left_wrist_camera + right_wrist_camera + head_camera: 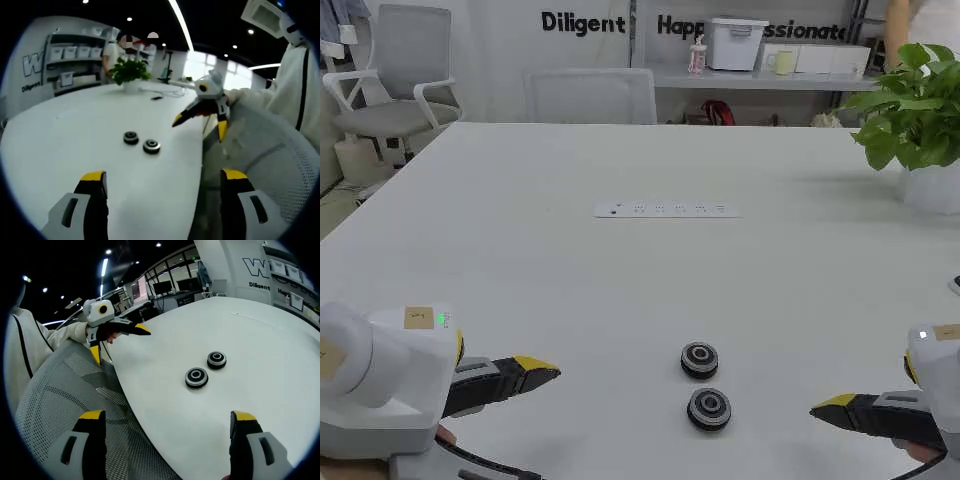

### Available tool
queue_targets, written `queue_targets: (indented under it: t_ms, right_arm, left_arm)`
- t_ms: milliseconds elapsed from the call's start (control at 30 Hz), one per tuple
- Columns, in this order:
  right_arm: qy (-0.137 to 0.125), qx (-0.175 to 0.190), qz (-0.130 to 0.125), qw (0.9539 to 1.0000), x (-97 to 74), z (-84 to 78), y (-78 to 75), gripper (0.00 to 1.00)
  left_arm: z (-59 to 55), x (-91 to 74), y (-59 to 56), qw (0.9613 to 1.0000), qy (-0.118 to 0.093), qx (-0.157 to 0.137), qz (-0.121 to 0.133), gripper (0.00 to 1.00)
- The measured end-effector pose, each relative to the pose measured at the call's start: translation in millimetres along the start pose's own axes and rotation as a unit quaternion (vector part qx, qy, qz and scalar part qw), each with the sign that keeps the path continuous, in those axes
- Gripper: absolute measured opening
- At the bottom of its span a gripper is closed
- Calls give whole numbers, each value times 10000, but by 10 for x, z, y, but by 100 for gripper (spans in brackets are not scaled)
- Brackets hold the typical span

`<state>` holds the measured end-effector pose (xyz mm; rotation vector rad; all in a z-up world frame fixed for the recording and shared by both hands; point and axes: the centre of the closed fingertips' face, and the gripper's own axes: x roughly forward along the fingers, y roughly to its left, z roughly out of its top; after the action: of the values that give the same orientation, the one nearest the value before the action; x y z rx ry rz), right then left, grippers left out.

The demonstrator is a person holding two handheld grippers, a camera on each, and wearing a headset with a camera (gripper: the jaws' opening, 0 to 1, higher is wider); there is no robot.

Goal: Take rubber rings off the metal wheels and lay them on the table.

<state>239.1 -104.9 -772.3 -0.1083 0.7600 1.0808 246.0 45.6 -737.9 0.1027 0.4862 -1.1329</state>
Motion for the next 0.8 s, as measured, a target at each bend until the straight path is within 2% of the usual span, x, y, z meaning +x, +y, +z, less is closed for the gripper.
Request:
queue_targets:
  t_ms: [800]
  right_arm:
    - [-18,47,-95,9999,-15,-5,-43,100]
  left_arm:
    - [7,4,-1,10000,-17,-37,48,95]
